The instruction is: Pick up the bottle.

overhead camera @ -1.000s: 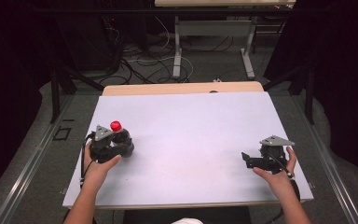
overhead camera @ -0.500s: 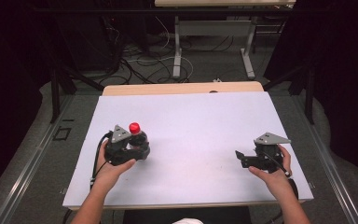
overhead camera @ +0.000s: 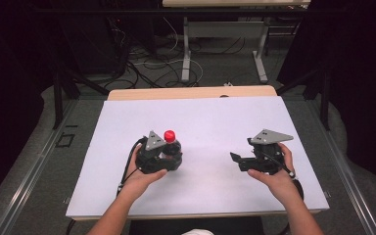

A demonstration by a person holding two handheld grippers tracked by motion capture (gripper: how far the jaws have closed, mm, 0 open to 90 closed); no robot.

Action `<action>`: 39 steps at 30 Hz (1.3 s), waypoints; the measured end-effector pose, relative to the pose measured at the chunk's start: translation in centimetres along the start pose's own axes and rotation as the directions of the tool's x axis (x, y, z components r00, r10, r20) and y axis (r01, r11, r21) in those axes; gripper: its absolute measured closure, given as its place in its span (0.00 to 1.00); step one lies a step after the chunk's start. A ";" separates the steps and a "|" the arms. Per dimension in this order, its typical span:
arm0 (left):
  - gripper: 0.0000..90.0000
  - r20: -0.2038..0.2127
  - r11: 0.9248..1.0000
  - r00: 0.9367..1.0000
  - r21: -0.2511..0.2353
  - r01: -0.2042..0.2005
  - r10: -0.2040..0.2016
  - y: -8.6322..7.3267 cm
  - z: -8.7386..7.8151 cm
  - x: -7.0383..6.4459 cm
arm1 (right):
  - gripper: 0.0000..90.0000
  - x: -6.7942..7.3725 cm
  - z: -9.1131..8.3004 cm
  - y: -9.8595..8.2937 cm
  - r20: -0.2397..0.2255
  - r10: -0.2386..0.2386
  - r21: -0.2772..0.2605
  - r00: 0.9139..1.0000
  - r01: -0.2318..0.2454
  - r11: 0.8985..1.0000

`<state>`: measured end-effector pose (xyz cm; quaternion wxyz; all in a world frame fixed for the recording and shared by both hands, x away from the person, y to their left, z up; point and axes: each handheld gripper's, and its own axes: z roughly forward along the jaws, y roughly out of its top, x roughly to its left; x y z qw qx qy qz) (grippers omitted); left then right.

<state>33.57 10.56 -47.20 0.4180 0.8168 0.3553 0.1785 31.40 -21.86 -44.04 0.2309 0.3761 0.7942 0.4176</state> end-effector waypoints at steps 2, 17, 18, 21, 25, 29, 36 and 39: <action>0.33 0.016 1.000 1.000 0.008 -0.003 0.003 0.1 0.5 -0.6 | 0.28 0.5 0.2 0.7 -0.019 -0.019 -0.002 1.000 0.019 1.000; 0.33 0.068 0.999 0.997 0.012 -0.041 0.040 -0.1 2.3 -2.9 | 0.40 2.8 1.4 3.3 -0.122 -0.060 -0.012 0.991 0.059 0.998; 0.33 0.070 0.999 0.997 0.006 -0.043 0.043 -0.2 2.5 -3.2 | 0.43 2.9 1.4 3.4 -0.134 -0.059 -0.011 0.989 0.058 0.998; 0.33 0.076 0.999 0.996 0.013 -0.047 0.046 -0.4 2.7 -3.5 | 0.43 3.3 1.5 3.7 -0.149 -0.053 -0.007 0.987 0.052 0.999; 0.33 0.082 0.998 0.995 0.014 -0.064 0.062 -0.5 3.0 -3.9 | 0.44 3.9 1.7 4.1 -0.177 -0.052 -0.015 0.983 0.050 0.999; 0.33 0.091 0.998 0.994 0.011 -0.067 0.066 -0.6 3.2 -4.3 | 0.46 4.8 2.1 4.8 -0.196 -0.083 -0.011 0.977 0.082 0.997; 0.33 0.093 0.997 0.993 0.013 -0.074 0.072 -0.8 3.2 -4.7 | 0.52 6.7 2.5 5.8 -0.210 -0.134 -0.016 0.969 0.133 0.991; 0.33 0.103 0.997 0.992 0.016 -0.078 0.076 -0.8 3.1 -4.8 | 0.56 7.1 2.8 5.8 -0.203 -0.132 -0.029 0.970 0.129 0.991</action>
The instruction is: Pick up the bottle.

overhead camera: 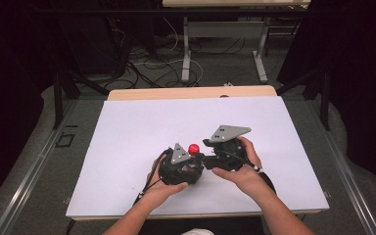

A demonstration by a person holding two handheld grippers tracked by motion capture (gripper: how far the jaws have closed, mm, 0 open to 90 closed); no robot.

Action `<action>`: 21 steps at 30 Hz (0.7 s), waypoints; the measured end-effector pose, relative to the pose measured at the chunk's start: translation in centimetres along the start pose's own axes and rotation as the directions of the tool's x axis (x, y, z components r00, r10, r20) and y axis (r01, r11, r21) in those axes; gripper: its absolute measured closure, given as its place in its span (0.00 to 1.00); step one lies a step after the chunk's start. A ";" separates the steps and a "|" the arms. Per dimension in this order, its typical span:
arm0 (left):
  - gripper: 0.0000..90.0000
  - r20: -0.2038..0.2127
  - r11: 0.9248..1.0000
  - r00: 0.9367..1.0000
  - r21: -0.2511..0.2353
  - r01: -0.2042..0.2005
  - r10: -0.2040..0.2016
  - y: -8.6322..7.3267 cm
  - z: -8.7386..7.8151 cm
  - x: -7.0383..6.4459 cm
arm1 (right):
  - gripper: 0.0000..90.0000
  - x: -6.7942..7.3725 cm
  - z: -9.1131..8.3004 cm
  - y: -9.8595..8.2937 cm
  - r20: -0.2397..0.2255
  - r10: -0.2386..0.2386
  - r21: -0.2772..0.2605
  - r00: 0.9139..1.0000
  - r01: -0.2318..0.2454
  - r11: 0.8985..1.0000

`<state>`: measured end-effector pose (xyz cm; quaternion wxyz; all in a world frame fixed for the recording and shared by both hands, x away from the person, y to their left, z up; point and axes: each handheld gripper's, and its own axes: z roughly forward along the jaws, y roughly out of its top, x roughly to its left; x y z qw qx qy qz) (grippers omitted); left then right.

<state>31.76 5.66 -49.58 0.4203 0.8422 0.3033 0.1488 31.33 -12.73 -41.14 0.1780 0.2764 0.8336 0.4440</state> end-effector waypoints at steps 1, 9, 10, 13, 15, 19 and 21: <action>0.33 -0.003 1.000 1.000 -0.010 0.002 -0.002 0.0 0.0 -0.1 | 0.56 0.1 0.1 0.0 -0.002 0.003 -0.001 1.000 -0.003 1.000; 0.33 0.013 1.000 1.000 -0.003 -0.012 0.012 0.2 -0.3 -0.5 | 0.63 0.6 0.9 -0.2 -0.039 0.011 0.012 0.999 -0.010 1.000; 0.33 0.011 1.000 1.000 -0.017 -0.003 0.003 0.2 -0.2 -0.6 | 0.63 0.7 1.0 -0.2 -0.034 0.007 0.004 0.999 -0.007 1.000; 0.33 0.018 1.000 1.000 -0.019 -0.005 0.006 0.2 -0.2 -0.8 | 0.64 0.7 1.1 -0.2 -0.031 -0.005 0.008 1.000 0.005 1.000; 0.33 0.023 1.000 1.000 -0.016 -0.009 0.009 0.2 -0.2 -0.8 | 0.64 0.7 1.2 -0.2 -0.041 -0.011 0.004 0.999 0.012 1.000; 0.33 0.039 1.000 0.999 -0.004 -0.025 0.025 0.1 -0.5 -0.7 | 0.64 0.2 1.2 -0.2 -0.092 -0.055 -0.002 0.994 0.055 0.998; 0.33 0.044 1.000 0.999 -0.018 -0.023 0.024 0.1 -0.4 -0.8 | 0.65 -0.2 1.1 -0.2 -0.139 -0.069 0.007 0.988 0.071 0.997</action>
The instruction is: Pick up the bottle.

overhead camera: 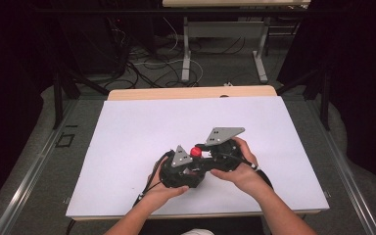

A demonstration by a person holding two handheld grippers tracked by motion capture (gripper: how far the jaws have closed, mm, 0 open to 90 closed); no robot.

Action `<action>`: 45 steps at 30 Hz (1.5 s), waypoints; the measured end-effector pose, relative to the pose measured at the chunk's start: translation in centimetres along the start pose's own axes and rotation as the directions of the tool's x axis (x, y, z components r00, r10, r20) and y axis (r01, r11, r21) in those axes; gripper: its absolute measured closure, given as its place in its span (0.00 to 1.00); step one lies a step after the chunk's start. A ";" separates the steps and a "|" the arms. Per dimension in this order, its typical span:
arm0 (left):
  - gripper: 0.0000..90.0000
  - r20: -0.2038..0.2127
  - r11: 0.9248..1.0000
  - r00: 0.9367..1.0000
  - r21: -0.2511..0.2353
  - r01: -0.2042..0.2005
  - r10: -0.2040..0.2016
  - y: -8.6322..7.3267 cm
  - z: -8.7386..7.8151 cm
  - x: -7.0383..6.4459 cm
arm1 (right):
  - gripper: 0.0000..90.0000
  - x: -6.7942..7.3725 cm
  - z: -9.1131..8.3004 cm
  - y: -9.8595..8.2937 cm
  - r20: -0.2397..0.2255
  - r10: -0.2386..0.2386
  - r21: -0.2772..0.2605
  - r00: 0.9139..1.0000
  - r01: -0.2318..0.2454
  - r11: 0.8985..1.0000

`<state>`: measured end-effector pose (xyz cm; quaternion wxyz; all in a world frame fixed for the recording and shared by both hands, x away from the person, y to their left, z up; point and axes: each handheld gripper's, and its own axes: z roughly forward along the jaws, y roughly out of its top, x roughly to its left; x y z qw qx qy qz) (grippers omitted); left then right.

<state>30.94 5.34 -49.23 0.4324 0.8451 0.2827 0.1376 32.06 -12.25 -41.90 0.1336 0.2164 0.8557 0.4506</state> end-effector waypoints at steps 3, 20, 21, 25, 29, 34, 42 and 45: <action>0.33 0.007 1.000 1.000 -0.004 -0.006 0.006 0.0 -0.1 -0.1 | 0.65 -0.6 -0.1 0.1 -0.064 -0.024 0.001 0.998 0.025 1.000; 0.33 0.017 1.000 1.000 0.015 -0.004 0.004 0.1 -0.2 -0.1 | 0.61 0.2 0.1 0.4 0.017 -0.037 -0.032 0.999 0.037 0.999; 0.33 0.016 1.000 1.000 0.012 0.000 0.000 0.1 -0.1 -0.1 | 0.61 0.2 0.2 0.4 0.025 -0.034 -0.041 0.999 0.035 0.999; 0.33 0.021 1.000 1.000 0.013 0.003 -0.004 0.1 0.0 -0.2 | 0.64 0.4 0.1 0.4 0.029 -0.028 -0.045 0.999 0.029 0.999; 0.33 0.020 1.000 1.000 0.010 0.000 0.000 0.1 -0.1 -0.2 | 0.68 0.3 -0.1 0.5 0.027 -0.036 -0.044 0.999 0.037 0.998; 0.33 0.023 1.000 1.000 0.008 -0.012 0.012 0.2 -0.2 -0.1 | 0.68 -0.2 -0.1 0.5 -0.013 -0.041 -0.065 0.999 0.040 0.997; 0.33 0.067 1.000 0.998 0.014 -0.008 0.007 0.1 -0.2 -0.2 | 0.69 -1.7 -0.1 0.5 -0.160 -0.093 -0.051 0.983 0.086 0.995; 0.33 0.073 1.000 0.997 0.014 -0.016 0.015 0.1 -0.1 -0.2 | 0.69 -2.3 -0.2 0.6 -0.209 -0.122 -0.050 0.970 0.114 0.992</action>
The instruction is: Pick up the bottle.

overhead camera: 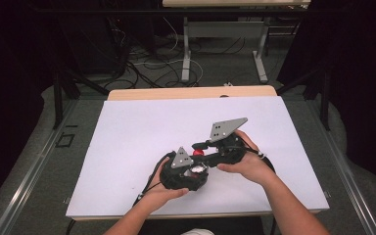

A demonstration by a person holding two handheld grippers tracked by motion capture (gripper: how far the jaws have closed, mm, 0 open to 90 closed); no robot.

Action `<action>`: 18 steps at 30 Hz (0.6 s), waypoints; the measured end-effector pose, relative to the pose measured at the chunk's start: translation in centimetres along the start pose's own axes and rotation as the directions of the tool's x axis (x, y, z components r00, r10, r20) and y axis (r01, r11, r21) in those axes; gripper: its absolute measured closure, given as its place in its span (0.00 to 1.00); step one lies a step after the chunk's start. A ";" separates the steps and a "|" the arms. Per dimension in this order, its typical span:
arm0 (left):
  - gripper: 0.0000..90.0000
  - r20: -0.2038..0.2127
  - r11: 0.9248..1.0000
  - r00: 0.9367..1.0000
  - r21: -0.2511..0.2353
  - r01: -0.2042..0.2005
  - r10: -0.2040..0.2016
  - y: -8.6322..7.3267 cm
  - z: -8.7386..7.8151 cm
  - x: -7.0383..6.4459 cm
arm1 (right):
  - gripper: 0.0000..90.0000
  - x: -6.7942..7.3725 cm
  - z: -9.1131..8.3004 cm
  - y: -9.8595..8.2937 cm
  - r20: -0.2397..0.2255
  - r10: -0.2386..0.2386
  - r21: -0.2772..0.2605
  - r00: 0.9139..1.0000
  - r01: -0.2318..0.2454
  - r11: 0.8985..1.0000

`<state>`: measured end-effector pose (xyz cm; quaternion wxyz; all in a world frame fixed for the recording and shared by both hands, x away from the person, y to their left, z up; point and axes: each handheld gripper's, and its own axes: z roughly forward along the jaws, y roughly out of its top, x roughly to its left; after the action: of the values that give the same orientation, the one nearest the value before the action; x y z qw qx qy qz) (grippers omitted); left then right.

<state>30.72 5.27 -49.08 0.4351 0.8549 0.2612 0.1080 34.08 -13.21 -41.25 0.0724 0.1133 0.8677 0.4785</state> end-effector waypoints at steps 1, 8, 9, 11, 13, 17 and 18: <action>0.33 0.000 1.000 1.000 -0.005 0.008 -0.008 0.0 0.0 -0.1 | 0.69 -0.2 0.0 0.0 -0.017 -0.006 0.001 1.000 0.006 1.000; 0.33 -0.035 1.000 0.999 -0.004 0.016 -0.017 0.1 0.0 0.2 | 0.58 0.9 0.1 0.1 0.078 0.033 -0.009 0.996 -0.032 0.999; 0.33 -0.050 0.999 0.998 -0.017 0.032 -0.033 0.1 0.0 0.3 | 0.57 1.2 0.1 0.2 0.099 0.023 -0.004 0.995 -0.023 1.000; 0.33 -0.061 0.999 0.997 -0.018 0.035 -0.036 0.1 -0.1 0.4 | 0.57 1.7 0.1 0.2 0.146 0.007 -0.004 0.989 -0.006 1.000; 0.33 -0.056 0.999 0.998 -0.007 0.042 -0.043 0.1 -0.2 0.4 | 0.58 2.1 0.2 0.3 0.177 0.013 -0.012 0.984 -0.011 1.000; 0.33 -0.053 0.999 0.998 -0.015 0.040 -0.041 0.0 0.0 0.4 | 0.63 2.4 0.4 0.2 0.217 -0.001 0.000 0.976 0.001 1.000; 0.33 -0.055 0.999 0.997 -0.018 0.043 -0.044 0.0 0.0 0.4 | 0.64 2.4 0.5 0.2 0.213 0.012 -0.003 0.977 -0.011 1.000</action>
<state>31.01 5.48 -49.12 0.4369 0.8420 0.2910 0.1245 31.86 -12.06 -41.40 0.1622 0.1689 0.8540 0.4646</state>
